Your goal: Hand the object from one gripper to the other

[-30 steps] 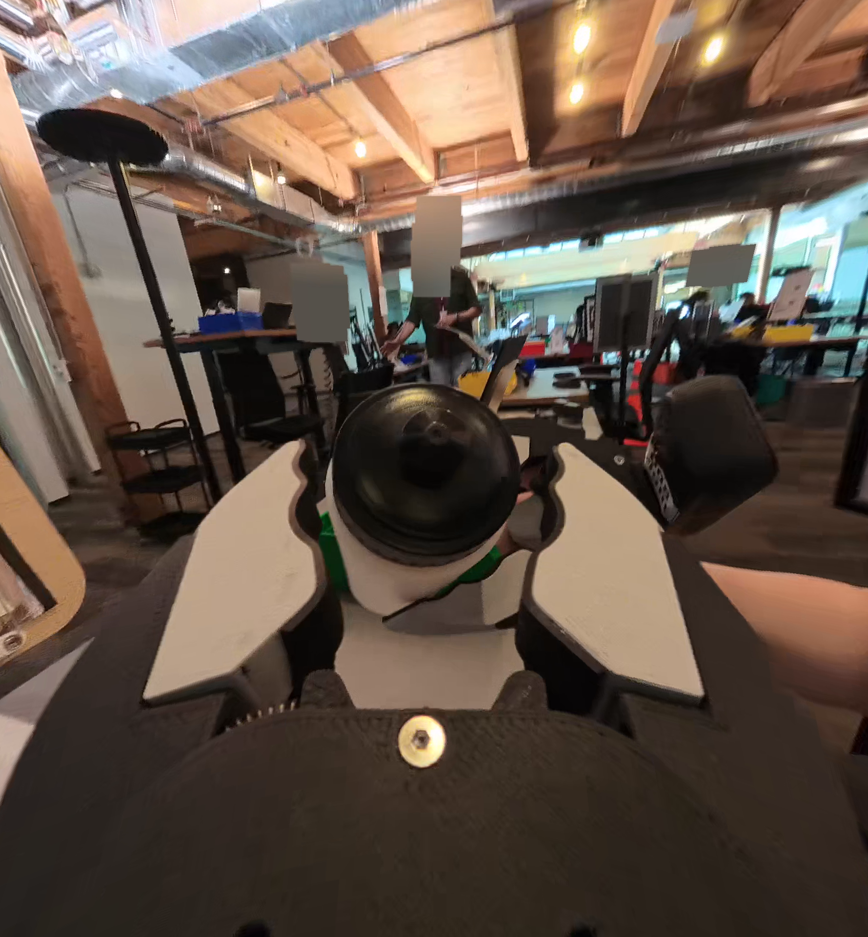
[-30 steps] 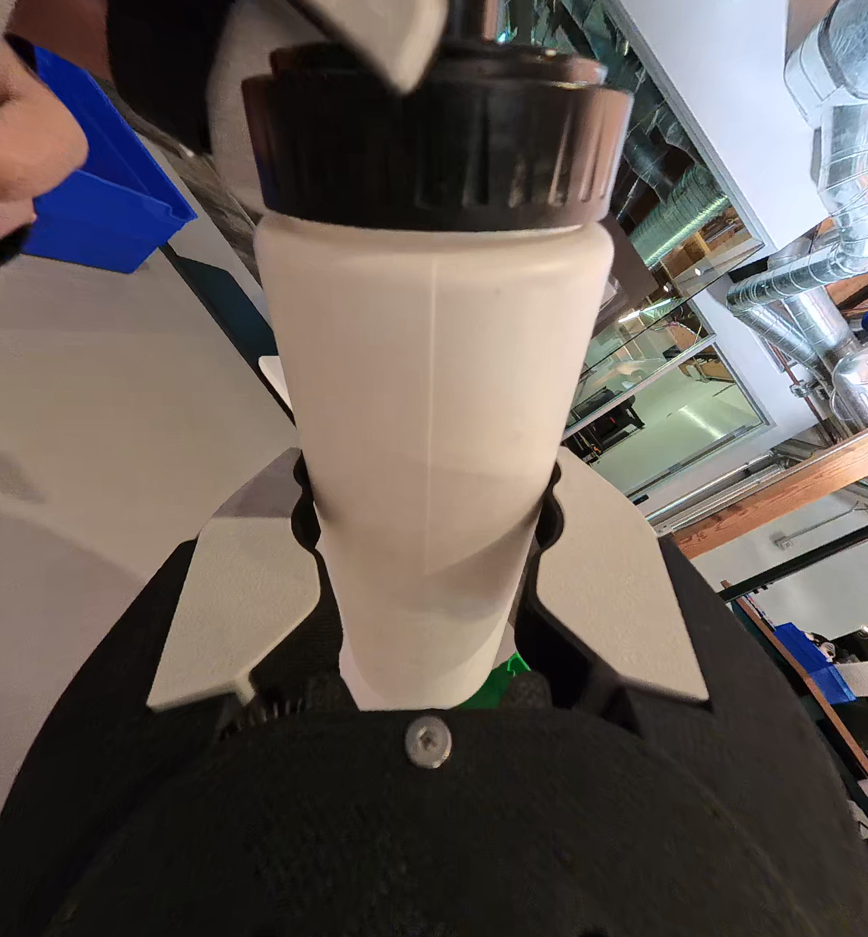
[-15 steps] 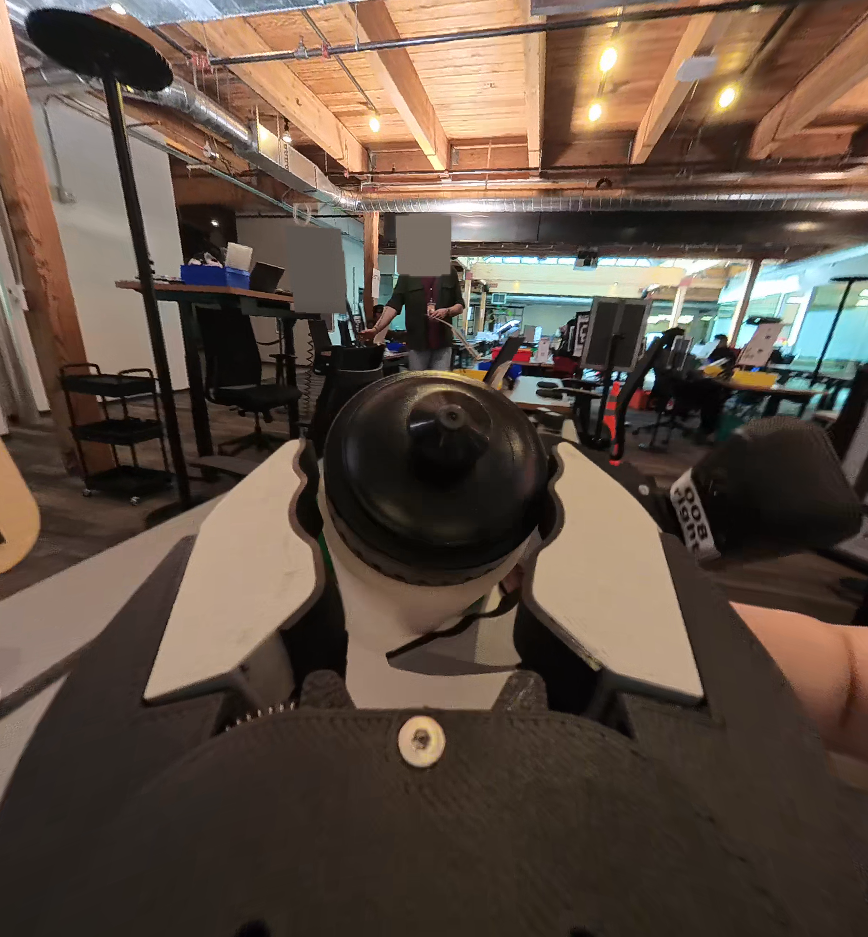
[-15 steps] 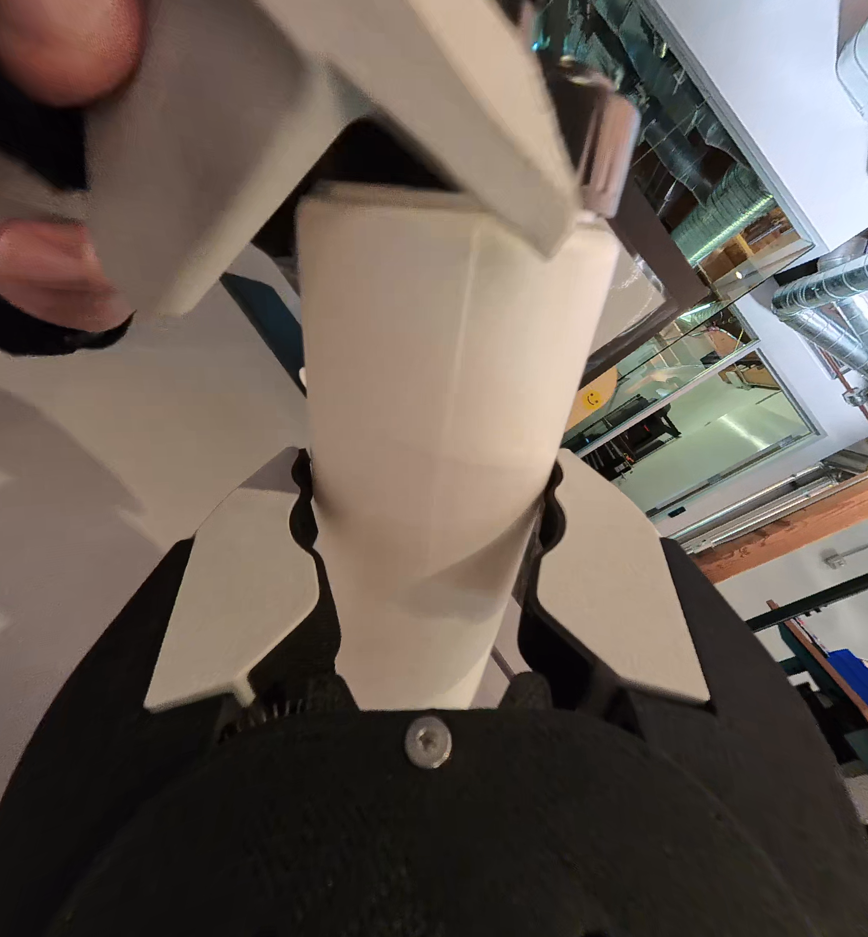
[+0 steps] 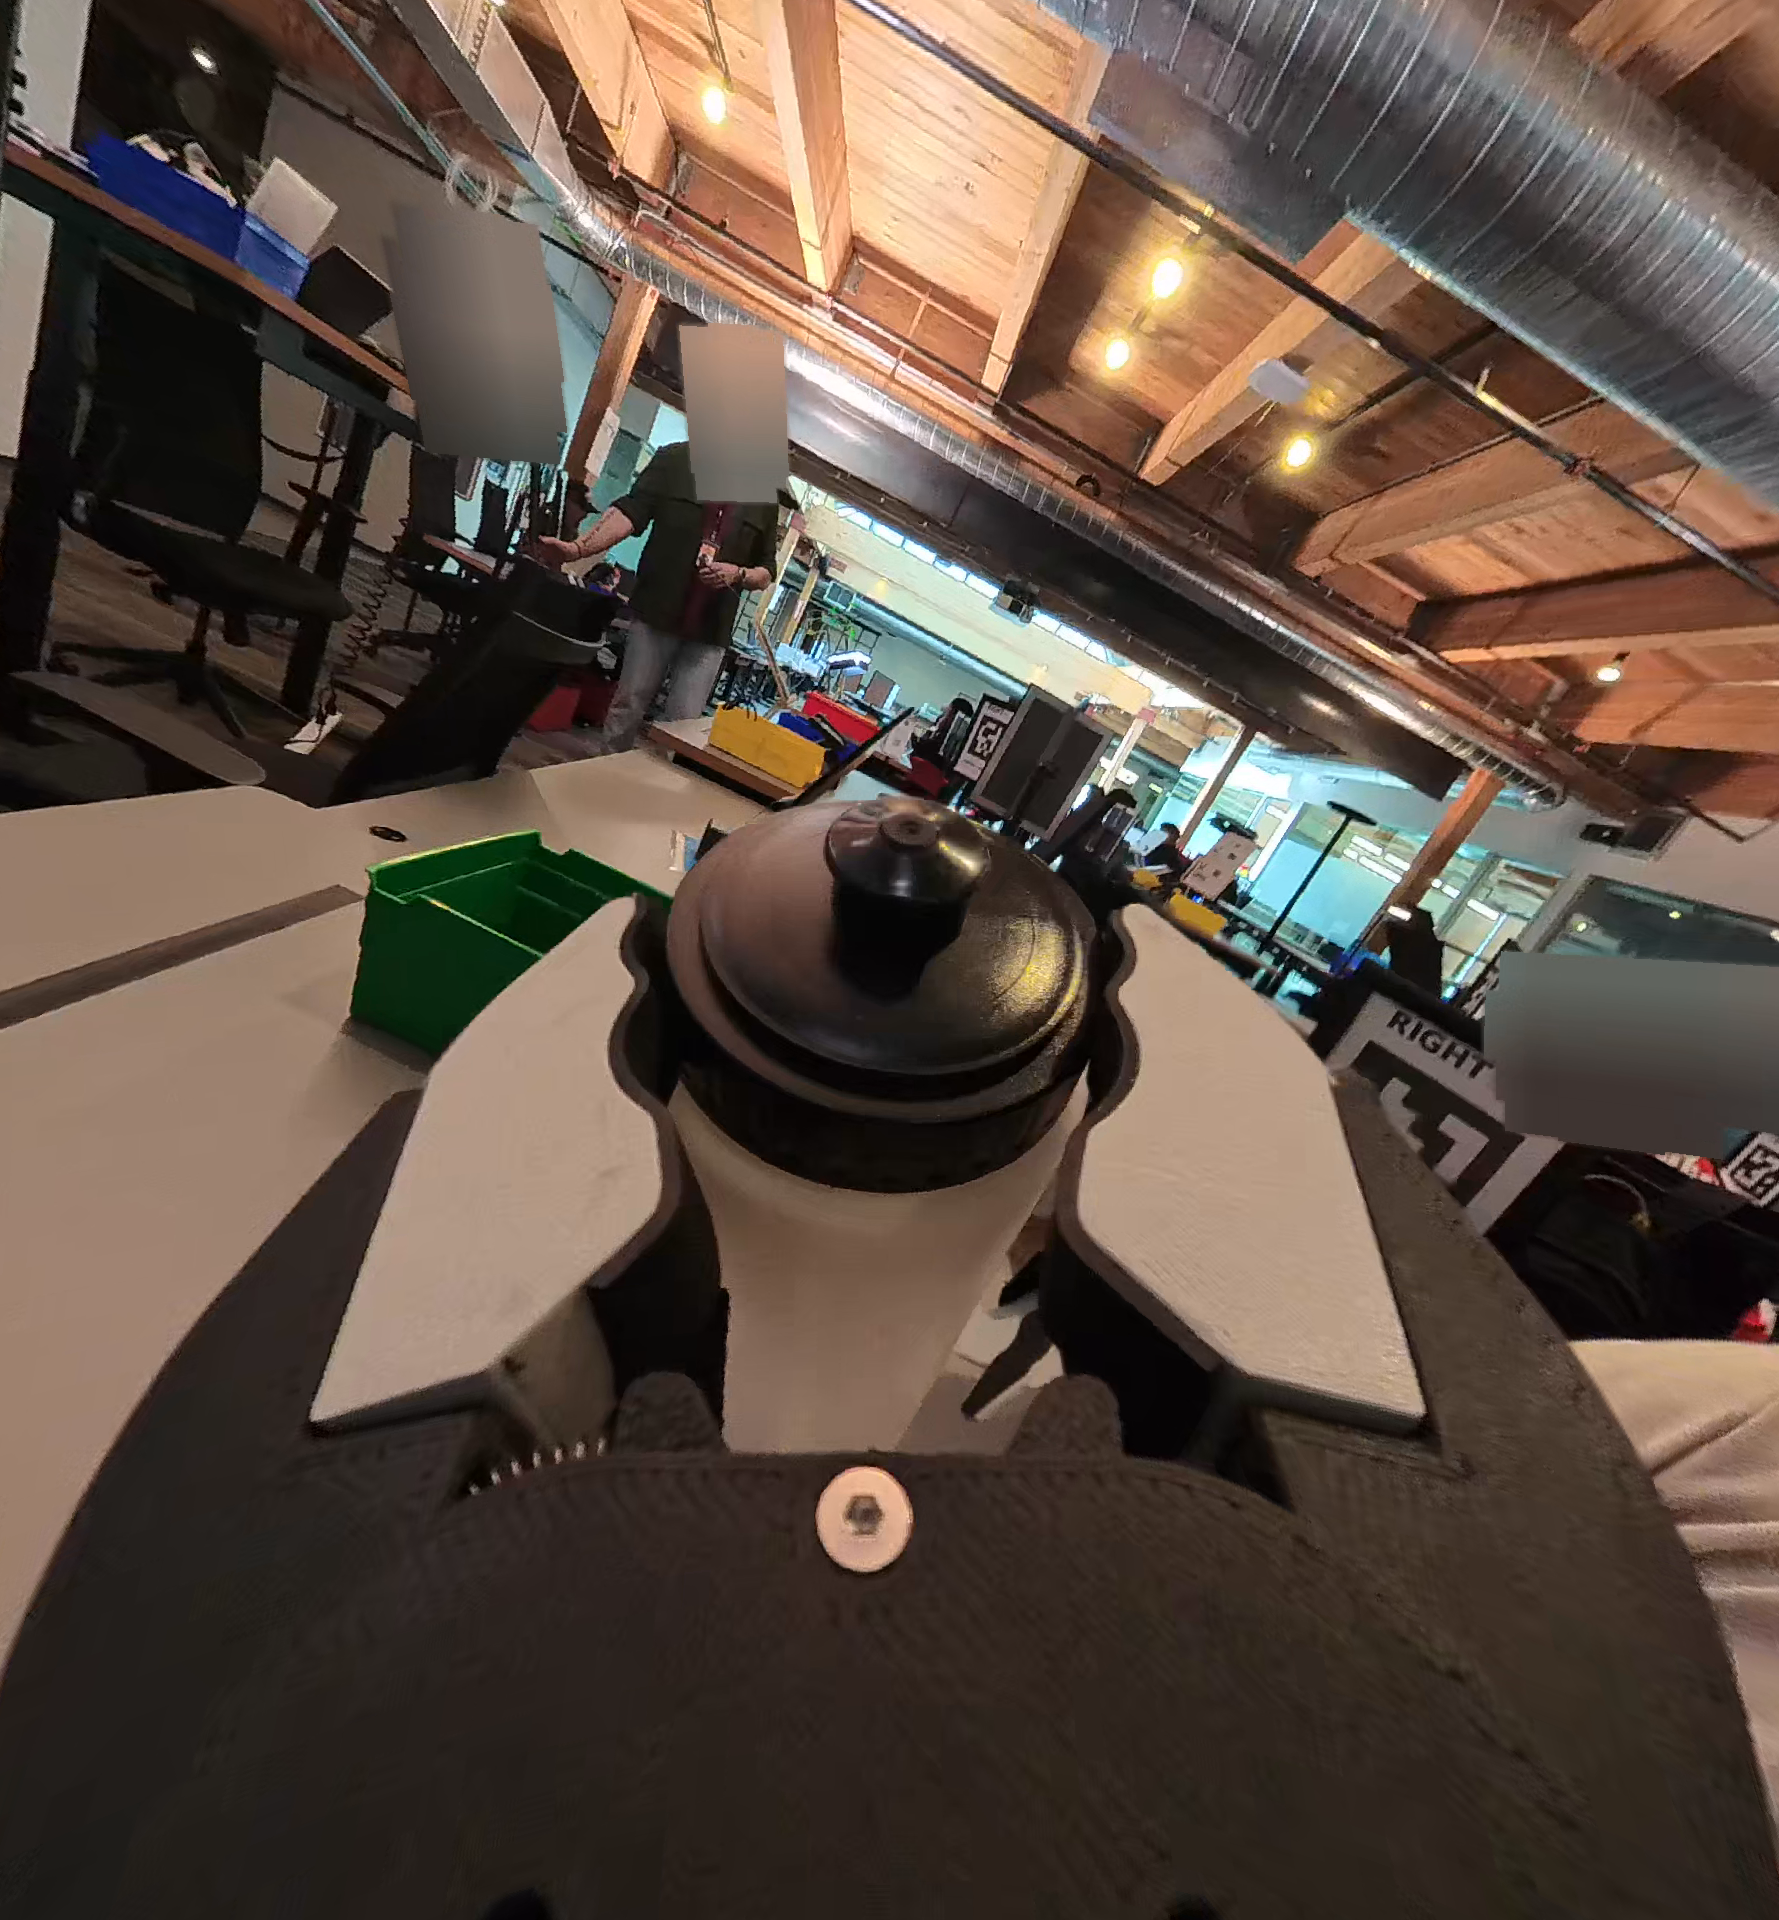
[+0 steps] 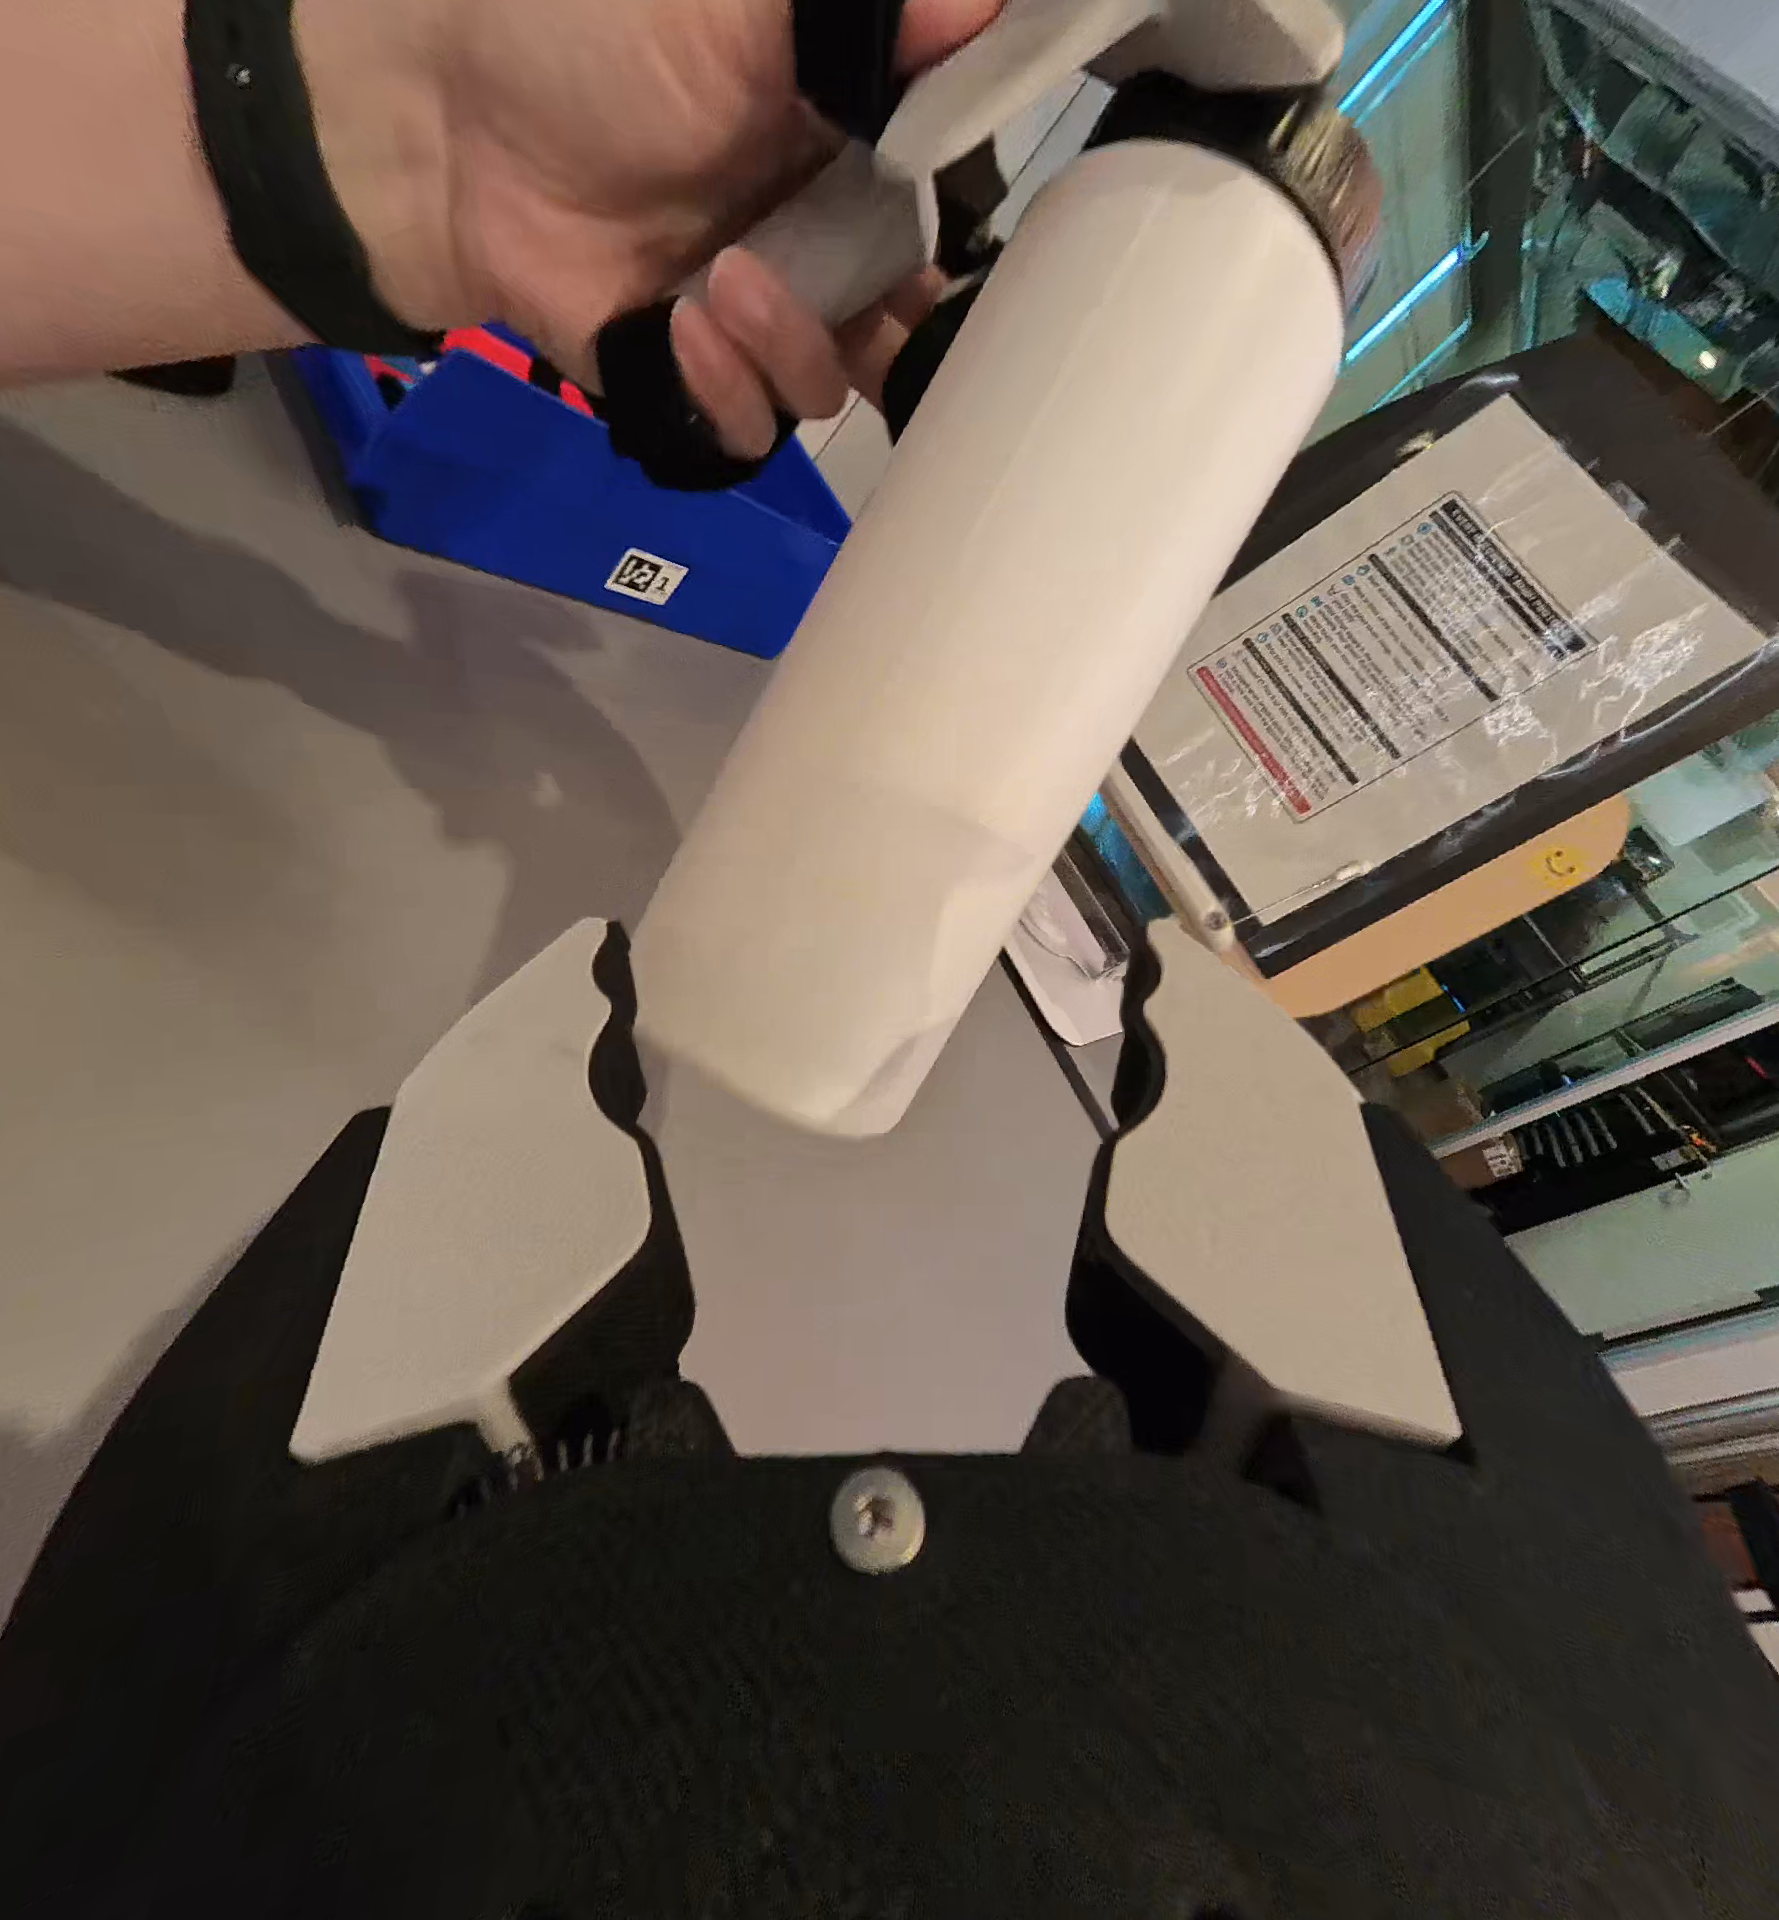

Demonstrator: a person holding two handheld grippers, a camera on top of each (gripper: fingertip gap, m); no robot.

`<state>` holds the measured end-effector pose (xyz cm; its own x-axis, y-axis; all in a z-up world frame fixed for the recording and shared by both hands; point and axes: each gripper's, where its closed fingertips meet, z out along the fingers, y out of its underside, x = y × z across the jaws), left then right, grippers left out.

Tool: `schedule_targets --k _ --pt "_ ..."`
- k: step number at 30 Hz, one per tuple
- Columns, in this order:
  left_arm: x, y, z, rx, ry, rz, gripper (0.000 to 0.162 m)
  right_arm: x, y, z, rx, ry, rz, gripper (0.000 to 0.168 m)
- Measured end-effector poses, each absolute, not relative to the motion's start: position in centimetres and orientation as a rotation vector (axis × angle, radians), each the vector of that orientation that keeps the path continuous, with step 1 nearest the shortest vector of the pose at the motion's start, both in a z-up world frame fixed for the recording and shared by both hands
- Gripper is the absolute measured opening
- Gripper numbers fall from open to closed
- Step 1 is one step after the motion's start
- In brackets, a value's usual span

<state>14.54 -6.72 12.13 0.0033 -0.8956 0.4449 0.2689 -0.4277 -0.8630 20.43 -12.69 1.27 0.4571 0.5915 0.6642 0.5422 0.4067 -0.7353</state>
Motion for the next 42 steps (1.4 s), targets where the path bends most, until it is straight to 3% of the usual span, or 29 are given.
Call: schedule_targets --k 7,10,20,32,34,40,42 --pt "12.3 -5.7 13.8 -1.246 0.466 -1.952 0.078 23.3 -13.2 1.6 -1.037 -1.067 -0.283 0.096" --pt "12.1 -4.9 13.6 -1.217 0.356 -2.032 0.078 22.4 -13.1 1.6 -1.087 -0.970 -0.209 0.101" --pt "12.7 -4.4 12.9 -1.230 0.390 -1.740 0.078 20.4 -10.3 2.5 -1.443 -0.795 0.044 0.100" --pt "19.0 -10.3 10.5 -1.273 0.939 -1.397 0.078 17.9 -7.9 0.6 -1.627 -0.801 0.452 0.104" --pt "19.0 -10.8 10.8 -1.248 0.957 -1.401 0.078 17.4 -8.7 0.8 -1.582 -0.840 0.480 0.090" --pt "19.2 -11.9 10.8 -1.242 1.026 -1.413 0.079 17.9 -9.5 1.1 -1.537 -0.839 0.431 0.088" --pt "19.4 -12.3 10.7 -1.252 1.051 -1.431 0.086 18.2 -9.6 1.1 -1.535 -0.828 0.412 0.088"
